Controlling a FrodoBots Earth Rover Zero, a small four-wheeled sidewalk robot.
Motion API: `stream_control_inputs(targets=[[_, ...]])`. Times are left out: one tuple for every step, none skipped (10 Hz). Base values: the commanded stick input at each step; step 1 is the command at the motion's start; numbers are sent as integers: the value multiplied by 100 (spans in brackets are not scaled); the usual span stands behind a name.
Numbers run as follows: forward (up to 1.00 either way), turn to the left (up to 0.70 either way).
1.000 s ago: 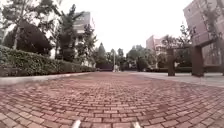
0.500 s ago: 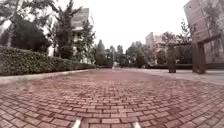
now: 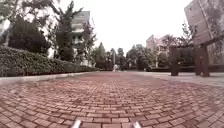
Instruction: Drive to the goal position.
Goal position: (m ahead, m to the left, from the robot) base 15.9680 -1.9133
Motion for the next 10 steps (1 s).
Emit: stream_control_inputs(targets=[[70, -1], [70, -7], [70, 0], [70, -2], [70, -9], [70, -1], [70, 0], [70, 0], [70, 0], [70, 0]])
